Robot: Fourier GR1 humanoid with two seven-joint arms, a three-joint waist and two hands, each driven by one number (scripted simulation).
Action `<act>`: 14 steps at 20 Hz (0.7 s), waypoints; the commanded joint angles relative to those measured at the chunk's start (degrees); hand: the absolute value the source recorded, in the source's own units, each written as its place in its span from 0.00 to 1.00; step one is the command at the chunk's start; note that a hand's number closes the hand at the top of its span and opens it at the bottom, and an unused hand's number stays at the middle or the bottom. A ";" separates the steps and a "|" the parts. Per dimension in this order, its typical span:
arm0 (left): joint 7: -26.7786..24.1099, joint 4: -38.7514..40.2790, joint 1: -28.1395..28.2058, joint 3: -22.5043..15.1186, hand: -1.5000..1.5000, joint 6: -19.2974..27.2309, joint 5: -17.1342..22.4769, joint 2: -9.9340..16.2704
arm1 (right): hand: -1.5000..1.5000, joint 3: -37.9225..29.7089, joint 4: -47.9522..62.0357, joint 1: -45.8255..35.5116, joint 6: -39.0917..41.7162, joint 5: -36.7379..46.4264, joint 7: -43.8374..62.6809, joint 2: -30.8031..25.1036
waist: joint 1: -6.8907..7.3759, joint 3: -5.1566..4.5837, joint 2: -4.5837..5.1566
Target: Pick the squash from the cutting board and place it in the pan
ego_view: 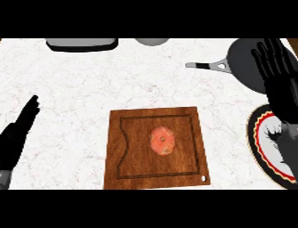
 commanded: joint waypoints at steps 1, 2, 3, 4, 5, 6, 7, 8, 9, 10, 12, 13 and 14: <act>2.29 2.33 -0.82 -1.28 0.50 0.23 -1.63 -1.51 | 0.00 3.11 0.29 0.43 5.13 -0.30 0.37 0.91 | 2.05 0.75 -2.61; 5.22 3.68 -3.41 0.66 0.50 0.42 -0.39 -0.17 | 0.00 7.25 -1.68 -2.70 6.56 -0.40 1.61 3.33 | 2.31 0.74 -2.45; 5.43 3.63 -3.37 1.15 0.50 0.83 -0.30 0.26 | 0.00 11.02 -2.16 -4.64 10.41 -0.95 1.99 4.70 | 3.64 0.75 -2.21; 6.66 3.67 -3.92 1.18 0.50 2.13 -0.71 -0.05 | 0.00 14.73 -3.46 -6.18 12.75 -1.45 2.28 7.26 | 4.84 0.77 -2.09; 8.34 3.83 -4.31 1.90 0.50 2.49 -0.45 0.66 | 0.00 16.35 -3.28 -8.20 16.12 -2.57 2.36 7.82 | 6.13 0.85 -1.89; 8.32 4.87 -4.71 2.12 0.50 3.24 -1.19 0.88 | 0.00 19.10 -4.34 -9.82 19.63 -4.15 3.32 9.19 | 6.91 0.81 -1.72; 6.95 4.66 -1.58 2.11 0.50 2.62 0.42 -0.27 | 0.00 -1.09 -3.56 -1.77 -0.53 -13.95 -6.62 18.63 | 0.03 3.60 -1.29; 7.79 5.39 -1.35 2.12 0.50 2.64 -0.14 0.67 | 1.00 10.96 -3.32 -9.46 6.85 15.53 -1.00 -6.59 | 1.91 -1.33 -4.62; 8.41 5.69 -1.43 1.77 0.50 2.52 -0.04 0.32 | 1.00 12.73 -3.35 -9.86 6.08 20.20 -1.76 -8.41 | 1.64 -1.01 -4.27; 9.76 5.25 -0.35 2.62 0.50 3.19 1.11 -0.39 | 1.00 12.83 2.70 0.08 -7.88 14.80 -0.17 8.19 | 2.84 0.70 -2.57; 12.20 6.55 -4.38 4.03 0.50 1.70 2.07 0.75 | 1.00 10.19 5.41 3.22 -1.24 2.46 -6.63 15.70 | 2.40 0.90 -2.15; 12.12 6.24 -3.71 3.80 0.50 3.37 0.75 0.32 | 1.00 11.45 8.53 4.58 -0.19 5.01 -13.84 17.44 | 2.94 0.90 -2.24; 12.89 6.73 -3.57 3.79 0.50 2.69 -0.02 -0.09 | 0.00 10.83 9.26 4.28 4.74 5.05 -15.91 15.10 | 2.51 0.81 -2.59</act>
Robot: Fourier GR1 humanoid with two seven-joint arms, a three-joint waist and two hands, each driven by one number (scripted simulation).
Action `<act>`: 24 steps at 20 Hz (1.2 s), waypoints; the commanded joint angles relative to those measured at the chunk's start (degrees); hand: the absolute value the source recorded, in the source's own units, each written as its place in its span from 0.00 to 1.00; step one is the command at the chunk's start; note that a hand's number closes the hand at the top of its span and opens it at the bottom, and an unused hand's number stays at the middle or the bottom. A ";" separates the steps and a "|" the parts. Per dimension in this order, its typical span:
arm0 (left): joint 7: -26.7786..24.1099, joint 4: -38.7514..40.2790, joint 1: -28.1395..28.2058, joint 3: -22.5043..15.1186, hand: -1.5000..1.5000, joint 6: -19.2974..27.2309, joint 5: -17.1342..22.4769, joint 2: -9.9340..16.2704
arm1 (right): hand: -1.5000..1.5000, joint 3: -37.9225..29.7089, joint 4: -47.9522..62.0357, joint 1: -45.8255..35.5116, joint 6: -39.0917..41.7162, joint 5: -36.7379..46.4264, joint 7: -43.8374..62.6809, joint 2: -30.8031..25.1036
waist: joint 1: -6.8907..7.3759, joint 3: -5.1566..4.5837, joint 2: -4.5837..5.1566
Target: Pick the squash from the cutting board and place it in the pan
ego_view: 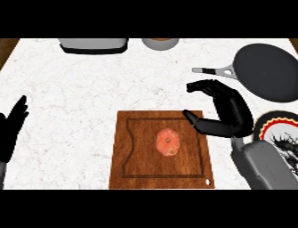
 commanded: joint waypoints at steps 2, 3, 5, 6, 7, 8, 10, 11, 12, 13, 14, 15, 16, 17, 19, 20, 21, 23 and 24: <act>1.21 2.52 -0.43 0.99 0.50 0.76 -1.84 -2.06 | 0.00 4.30 0.52 6.99 4.98 4.89 -10.73 1.75 | -0.51 0.06 -0.35; 6.53 1.67 -4.80 0.33 0.50 0.77 -2.22 -2.31 | 0.00 2.68 5.16 2.45 6.56 5.48 -11.81 1.44 | -0.40 0.07 -0.26; 6.98 -3.55 -0.26 1.07 0.50 1.25 -3.07 -0.30 | 0.00 4.21 -0.92 5.63 6.30 8.33 -9.65 -1.64 | -0.34 0.07 -0.50; 3.54 3.04 -2.90 3.65 0.50 -2.76 -0.01 0.25 | 0.00 2.63 2.19 0.64 9.25 8.54 -9.43 -4.89 | -0.39 0.02 -0.28; 3.84 3.91 -4.43 1.52 0.50 -0.19 -2.73 -2.29 | 0.00 3.35 -3.11 1.32 7.36 9.65 -4.73 -5.97 | -1.05 -0.01 -0.40; 3.42 2.85 -1.64 1.95 0.50 -0.51 -1.92 -2.05 | 0.00 3.49 -8.85 3.54 6.74 9.98 -0.86 -8.77 | -1.29 -0.03 -0.66; 3.69 2.45 -1.90 2.42 0.50 -0.40 -2.10 -1.42 | 0.00 3.74 -9.11 -0.05 6.54 13.07 4.52 -11.77 | -0.99 -0.06 -0.70; 3.07 1.54 -0.98 1.65 0.50 -0.74 -2.47 -1.59 | 0.00 4.24 -8.79 -3.02 5.71 15.44 7.05 -12.35 | -0.51 -0.07 -0.72; 5.44 1.70 -3.15 1.93 0.50 -0.11 -2.28 -1.66 | 0.00 5.93 -9.96 -3.91 6.09 17.64 10.63 -14.00 | -0.96 -0.11 -0.81; 6.24 1.84 -4.17 1.82 0.50 -1.03 -2.24 -0.85 | 0.00 7.10 -9.76 -6.70 8.27 19.55 13.22 -16.42 | -0.83 -0.17 -0.82; 4.79 1.94 -3.29 3.12 0.50 -2.76 -1.01 0.33 | 0.00 8.08 -11.03 -8.78 9.15 21.02 16.47 -17.57 | -0.34 -0.24 -0.95; 5.38 1.81 -2.85 1.31 0.50 -0.57 -2.56 -2.01 | 0.00 10.52 -10.83 -9.77 9.38 23.49 18.71 -17.00 | -0.16 -0.18 -0.78; 4.04 2.19 -2.10 2.33 0.50 -1.26 -2.58 -0.49 | 0.00 12.02 -12.60 -9.97 10.63 25.47 20.48 -18.67 | -0.27 -0.20 -0.92; 5.22 2.11 -2.65 2.40 0.50 -1.42 -2.08 -0.78 | 0.00 13.03 -13.90 -12.13 12.45 26.13 24.14 -19.37 | -0.31 -0.21 -0.95; 4.79 2.82 -4.21 1.80 0.50 -0.87 -2.91 -2.05 | 0.00 15.03 -14.41 -16.70 15.37 27.18 31.51 -18.43 | -0.31 -0.22 -0.68; 5.15 1.39 -2.77 3.10 0.50 -1.63 -1.69 -0.97 | 0.00 16.08 -15.32 -16.25 16.89 27.72 33.35 -18.88 | 0.01 -0.13 -0.78; 4.53 3.02 -3.49 2.83 0.50 -1.56 -2.56 -1.22 | 0.00 18.04 -16.41 -17.61 16.69 29.52 37.14 -16.97 | -0.27 -0.15 -0.68; 3.31 3.12 -2.82 2.12 0.50 -0.94 -3.39 -2.61 | 0.00 20.13 -16.65 -20.26 19.07 31.67 41.68 -16.06 | -0.11 -0.13 -0.58; 4.43 2.08 -3.05 0.79 0.50 1.15 -4.77 -4.35 | 0.00 20.13 -14.60 -20.93 22.31 31.25 40.48 -17.26 | 0.01 -0.06 -0.46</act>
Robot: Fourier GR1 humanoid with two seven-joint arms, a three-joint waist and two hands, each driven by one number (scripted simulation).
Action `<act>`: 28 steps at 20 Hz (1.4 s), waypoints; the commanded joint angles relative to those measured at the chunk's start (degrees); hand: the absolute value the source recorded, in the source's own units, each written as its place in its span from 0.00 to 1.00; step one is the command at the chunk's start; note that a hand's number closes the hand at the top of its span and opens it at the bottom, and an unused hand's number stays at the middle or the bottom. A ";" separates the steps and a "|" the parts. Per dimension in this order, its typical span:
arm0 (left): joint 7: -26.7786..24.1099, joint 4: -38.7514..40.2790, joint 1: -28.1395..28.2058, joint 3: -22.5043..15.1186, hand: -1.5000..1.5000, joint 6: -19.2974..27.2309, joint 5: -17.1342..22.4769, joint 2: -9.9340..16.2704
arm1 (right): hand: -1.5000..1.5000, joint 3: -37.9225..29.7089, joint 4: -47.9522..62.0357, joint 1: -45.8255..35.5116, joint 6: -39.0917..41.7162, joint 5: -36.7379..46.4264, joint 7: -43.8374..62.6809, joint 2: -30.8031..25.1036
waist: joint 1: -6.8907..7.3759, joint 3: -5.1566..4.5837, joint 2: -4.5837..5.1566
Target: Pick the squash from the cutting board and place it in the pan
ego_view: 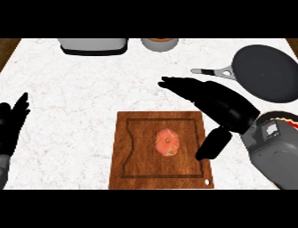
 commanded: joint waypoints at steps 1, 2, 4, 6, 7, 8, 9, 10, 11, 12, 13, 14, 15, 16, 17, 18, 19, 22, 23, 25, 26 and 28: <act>-2.41 4.21 -1.04 2.05 0.50 -2.64 0.59 1.03 | 0.00 6.08 -2.09 -4.24 4.07 4.85 11.63 3.28 | -0.20 0.01 0.24; -0.25 1.83 -1.53 1.52 0.50 -2.22 0.47 0.69 | 0.00 7.68 0.11 -4.99 4.75 6.55 12.06 4.96 | 0.23 0.07 0.27; 0.59 -1.23 0.80 -0.41 0.50 0.30 -1.71 -1.54 | 0.00 8.51 1.04 -2.95 5.92 8.88 11.00 4.95 | 0.30 0.16 0.26; -1.42 -0.44 2.08 2.74 0.50 -3.35 0.57 1.41 | 0.00 11.25 -1.29 -0.82 7.86 9.57 15.12 6.28 | 0.18 0.14 0.19; 1.32 -0.49 -1.22 2.08 0.50 -2.17 -0.28 -0.10 | 0.00 10.32 -0.38 -4.34 9.52 9.20 20.21 10.46 | 0.02 0.13 0.24; 1.20 -0.05 -1.33 2.38 0.50 -2.09 -0.89 -0.14 | 0.00 10.91 4.68 -3.01 8.73 11.50 15.15 10.97 | 0.18 0.16 0.38; 0.09 1.86 -1.14 1.23 0.50 -0.34 -2.82 -2.43 | 0.00 9.73 3.32 -1.33 10.88 10.90 14.10 8.64 | -0.17 0.15 0.38; -1.14 3.47 -1.49 2.53 0.50 -2.22 -2.57 -1.87 | 0.00 10.31 3.47 1.65 8.85 14.41 10.98 8.87 | -0.24 0.16 0.39; -0.50 1.92 -0.19 3.05 0.50 -2.42 -1.98 -2.34 | 0.00 10.53 2.94 0.35 9.86 15.36 16.02 12.81 | -0.09 0.16 0.32; 2.07 -1.52 -0.28 4.01 0.50 -3.36 -1.92 0.38 | 0.00 11.25 -1.07 2.04 10.11 15.65 19.68 13.86 | -0.14 0.17 0.22; 2.35 -0.63 -1.05 3.81 0.50 -2.50 -3.04 -1.22 | 0.00 10.81 3.66 4.53 7.69 19.39 10.96 11.63 | -0.13 0.18 0.33; 0.35 0.33 0.41 3.82 0.50 -3.57 -2.80 -1.84 | 0.00 11.41 7.52 3.56 6.94 20.99 10.97 14.35 | 0.04 0.17 0.37; 2.76 -6.06 3.53 3.04 0.50 -0.86 -3.96 -3.15 | 0.00 9.10 2.61 4.48 10.54 20.21 12.13 11.89 | 0.03 0.19 0.25; 1.66 0.56 -2.00 2.98 0.50 -2.66 -4.35 -2.56 | 0.00 15.12 7.23 4.68 5.52 25.07 14.13 17.01 | -0.16 0.17 0.39; 3.16 -5.45 2.64 4.21 0.50 -3.66 -3.42 -1.67 | 0.00 10.66 6.67 4.11 8.85 24.56 12.52 15.01 | 0.10 0.18 0.28; 1.40 -0.01 -0.74 4.55 0.50 -3.76 -4.25 -2.97 | 0.00 10.46 2.04 3.43 12.80 23.89 17.40 16.19 | -0.29 0.16 0.29; 2.95 -3.35 0.41 5.33 0.50 -3.96 -4.05 -2.51 | 0.00 10.96 4.62 4.99 10.26 26.98 15.31 17.38 | -0.10 0.17 0.29; 1.65 -1.84 0.28 6.22 0.50 -4.89 -5.00 -3.15 | 0.00 10.48 6.64 8.69 9.02 30.61 8.16 13.79 | -0.15 0.18 0.33; -0.15 -1.69 2.45 5.96 0.50 -4.68 -5.81 -4.80 | 0.00 8.22 4.97 7.00 13.81 29.52 11.35 16.22 | -0.11 0.17 0.30; 0.00 -2.12 2.33 6.69 0.50 -5.25 -5.96 -4.58 | 0.00 3.45 9.71 3.25 15.61 28.80 8.69 16.38 | 0.01 0.17 0.34; 3.42 -4.25 1.57 6.35 0.50 -4.79 -6.75 -5.22 | 0.00 7.77 3.71 9.24 15.79 30.92 11.89 18.19 | -0.21 0.17 0.28; 1.83 -6.99 5.78 7.28 0.50 -5.45 -6.61 -5.36 | 0.00 6.36 8.82 9.25 13.15 33.50 4.75 16.68 | 0.06 0.18 0.30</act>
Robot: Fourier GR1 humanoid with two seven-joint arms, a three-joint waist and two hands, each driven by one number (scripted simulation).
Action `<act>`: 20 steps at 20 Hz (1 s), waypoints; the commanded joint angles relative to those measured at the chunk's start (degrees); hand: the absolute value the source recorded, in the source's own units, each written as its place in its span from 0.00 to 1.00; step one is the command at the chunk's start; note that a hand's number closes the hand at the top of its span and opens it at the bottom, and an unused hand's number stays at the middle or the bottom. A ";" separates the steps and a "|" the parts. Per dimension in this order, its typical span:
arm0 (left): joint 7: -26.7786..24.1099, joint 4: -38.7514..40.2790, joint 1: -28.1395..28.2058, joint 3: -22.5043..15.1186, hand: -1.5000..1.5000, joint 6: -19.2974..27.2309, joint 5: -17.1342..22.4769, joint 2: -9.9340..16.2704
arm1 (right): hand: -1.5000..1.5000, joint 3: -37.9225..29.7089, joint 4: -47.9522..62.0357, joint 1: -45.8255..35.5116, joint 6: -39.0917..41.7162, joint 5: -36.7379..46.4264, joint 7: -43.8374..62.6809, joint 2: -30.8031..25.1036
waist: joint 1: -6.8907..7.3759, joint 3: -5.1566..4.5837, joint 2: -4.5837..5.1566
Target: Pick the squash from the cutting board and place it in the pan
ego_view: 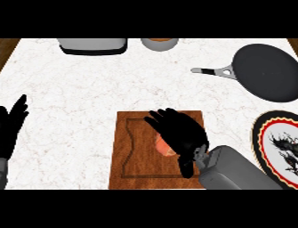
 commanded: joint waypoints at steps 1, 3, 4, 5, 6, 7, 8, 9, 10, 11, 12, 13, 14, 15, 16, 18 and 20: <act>-0.10 1.40 -0.90 0.23 0.50 0.04 -2.81 -2.07 | 0.00 -1.18 5.09 1.05 -1.15 5.19 -5.93 1.38 | -0.04 0.00 0.06; 2.12 1.77 -2.78 2.48 0.50 -2.98 -1.53 -0.18 | 0.00 -4.23 4.73 -1.88 3.46 4.54 -3.96 4.11 | -0.02 0.00 0.05; 2.06 -0.35 -0.85 1.03 0.50 -0.45 -3.32 -2.37 | 0.00 0.17 3.02 4.42 -2.07 7.90 -3.81 4.95 | -0.08 0.01 0.01; 2.13 -0.20 -1.89 1.77 0.50 -0.86 -4.11 -2.62 | 0.00 -2.15 3.17 3.82 -0.10 8.67 -5.87 4.11 | -0.11 0.00 0.02; 1.07 -0.58 -1.15 2.68 0.50 -1.31 -3.94 -2.35 | 0.00 -2.86 6.47 2.46 -1.44 9.79 -7.01 5.89 | 0.00 0.00 0.03; 0.86 -3.42 2.62 2.76 0.50 -1.26 -4.01 -2.68 | 0.00 -4.68 1.20 4.25 2.56 8.37 -6.76 2.82 | -0.02 0.00 -0.03; -0.21 4.10 -4.36 4.16 0.50 -3.41 -3.24 -2.26 | 0.00 -2.17 0.84 6.66 0.32 10.15 -5.06 5.25 | -0.32 -0.01 0.03; 0.19 1.78 -2.00 3.43 0.50 -1.83 -4.90 -3.39 | 0.00 -4.69 8.60 2.04 -0.06 10.84 -7.62 8.17 | 0.00 0.00 0.06; 0.65 0.59 -0.97 5.42 0.50 -4.42 -2.88 -2.09 | 0.00 -5.39 6.20 2.25 2.41 11.28 -6.72 8.00 | 0.00 0.00 0.02; -1.54 3.75 -2.27 5.88 0.50 -4.40 -3.85 -2.83 | 0.00 -4.39 3.71 5.10 2.04 12.85 -6.98 7.42 | -0.16 -0.01 0.02; -2.30 2.60 -0.49 5.63 0.50 -3.63 -4.54 -3.56 | 0.00 -3.67 3.04 6.99 2.04 13.49 -6.67 7.22 | -0.14 -0.01 0.00; -2.51 6.28 -4.21 5.80 0.50 -4.51 -4.89 -3.11 | 0.00 -6.49 10.60 1.84 0.96 13.41 -9.18 9.52 | -0.08 -0.01 0.09; -0.41 -1.54 1.77 2.64 0.50 -0.93 -6.94 -6.55 | 0.00 -5.90 8.05 3.72 1.54 13.74 -6.95 10.14 | 0.08 0.01 0.00; 0.25 -2.18 1.61 4.25 0.50 -2.86 -6.26 -4.93 | 0.00 -7.37 11.21 3.16 0.12 14.90 -11.17 8.50 | 0.10 0.01 0.02; -0.19 -0.42 -0.34 5.71 0.50 -4.44 -5.11 -3.65 | 0.00 -5.04 13.46 3.48 -1.01 16.94 -8.80 11.02 | 0.08 0.00 0.04; 2.24 -1.85 -0.64 5.52 0.50 -5.16 -5.79 -3.88 | 0.00 -8.27 15.21 1.89 -0.45 17.31 -12.31 9.66 | 0.10 0.01 0.04; 0.76 4.52 -5.51 7.71 0.50 -6.66 -5.00 -2.83 | 0.00 -7.39 18.01 0.58 -1.14 19.28 -10.64 12.97 | -0.08 -0.01 0.09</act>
